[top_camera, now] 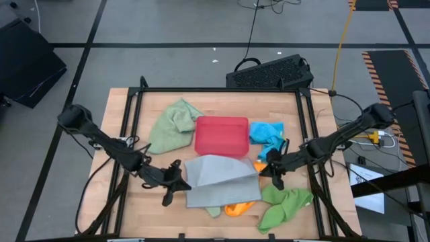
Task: Fold microfiber towels
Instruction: Fold the gray microfiber cloth
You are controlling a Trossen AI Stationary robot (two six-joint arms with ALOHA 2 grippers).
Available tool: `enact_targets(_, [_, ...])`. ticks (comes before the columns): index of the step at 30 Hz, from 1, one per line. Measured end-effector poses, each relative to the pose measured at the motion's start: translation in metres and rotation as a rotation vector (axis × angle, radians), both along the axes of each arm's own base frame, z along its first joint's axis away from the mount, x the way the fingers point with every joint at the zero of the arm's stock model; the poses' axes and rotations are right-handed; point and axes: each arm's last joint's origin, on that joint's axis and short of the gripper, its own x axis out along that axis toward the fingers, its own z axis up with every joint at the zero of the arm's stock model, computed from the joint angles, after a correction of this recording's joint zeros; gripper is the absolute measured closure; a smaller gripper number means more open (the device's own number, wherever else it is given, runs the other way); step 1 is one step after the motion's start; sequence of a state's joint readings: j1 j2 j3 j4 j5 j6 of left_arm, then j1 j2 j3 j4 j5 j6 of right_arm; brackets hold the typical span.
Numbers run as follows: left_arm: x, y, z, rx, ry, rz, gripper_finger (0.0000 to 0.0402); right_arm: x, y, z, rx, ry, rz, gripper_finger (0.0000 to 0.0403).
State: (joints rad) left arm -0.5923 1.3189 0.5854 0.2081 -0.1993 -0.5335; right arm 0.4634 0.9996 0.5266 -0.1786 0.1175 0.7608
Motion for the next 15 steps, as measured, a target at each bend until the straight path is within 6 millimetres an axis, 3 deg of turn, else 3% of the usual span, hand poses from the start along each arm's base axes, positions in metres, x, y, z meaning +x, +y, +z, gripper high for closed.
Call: enact_targets(15, [0.006, -0.008, -0.022, -0.028, 0.093, -0.023, 0.0396, 0.012, 0.023, -0.025, 0.04, 0.078, 0.029, 0.0388])
